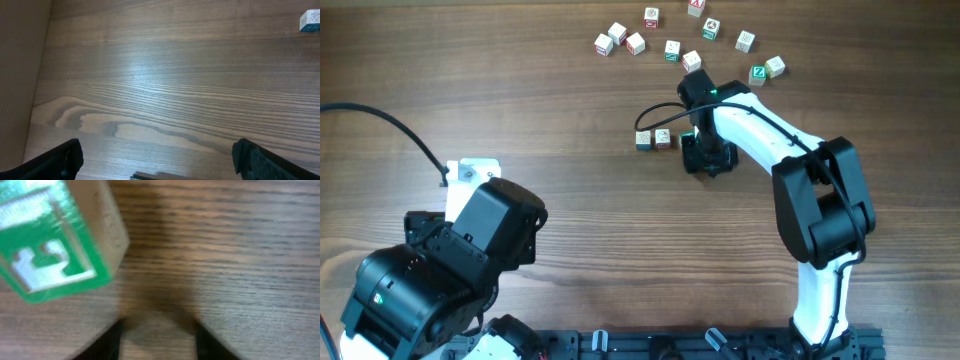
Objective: Form a horizontal line
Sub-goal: 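Place the green block right of the baseball block and release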
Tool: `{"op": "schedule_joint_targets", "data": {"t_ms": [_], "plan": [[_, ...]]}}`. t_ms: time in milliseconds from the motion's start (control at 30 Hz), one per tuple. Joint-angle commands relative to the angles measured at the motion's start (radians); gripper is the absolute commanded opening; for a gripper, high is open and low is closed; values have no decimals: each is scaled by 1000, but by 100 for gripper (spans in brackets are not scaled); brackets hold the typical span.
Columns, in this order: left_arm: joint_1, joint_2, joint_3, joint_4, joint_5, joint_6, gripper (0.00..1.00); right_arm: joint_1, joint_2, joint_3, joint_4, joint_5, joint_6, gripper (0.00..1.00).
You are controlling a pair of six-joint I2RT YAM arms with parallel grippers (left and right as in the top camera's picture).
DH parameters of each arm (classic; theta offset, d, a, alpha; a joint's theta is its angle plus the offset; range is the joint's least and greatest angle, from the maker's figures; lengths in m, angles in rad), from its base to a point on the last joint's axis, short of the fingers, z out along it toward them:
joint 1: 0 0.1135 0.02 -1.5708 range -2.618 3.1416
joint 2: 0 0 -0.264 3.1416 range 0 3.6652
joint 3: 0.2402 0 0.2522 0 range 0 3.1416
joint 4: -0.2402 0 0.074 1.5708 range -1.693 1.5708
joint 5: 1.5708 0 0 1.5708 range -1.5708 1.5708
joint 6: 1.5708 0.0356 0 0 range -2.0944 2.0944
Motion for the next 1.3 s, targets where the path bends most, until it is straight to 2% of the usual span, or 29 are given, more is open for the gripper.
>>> {"op": "schedule_joint_targets", "data": {"t_ms": [0,33,133,233,300,1000,1267], "plan": [[3,-3,2,0,-6,-21,100,-36,18,-19,20,144,80,20],[3,-3,2,0,-6,-21,100,-59,18,-19,42,185,101,17],[3,-3,2,0,-6,-21,100,-106,19,-19,117,161,85,15],[3,-3,2,0,-6,-21,100,-114,20,-19,211,-77,-68,15],[3,-3,2,0,-6,-21,100,-110,20,-19,233,-155,-85,15],[3,-3,2,0,-6,-21,100,-104,20,-19,230,-230,-83,15],[3,-3,2,0,-6,-21,100,-104,20,-19,283,-254,-81,15]]}}
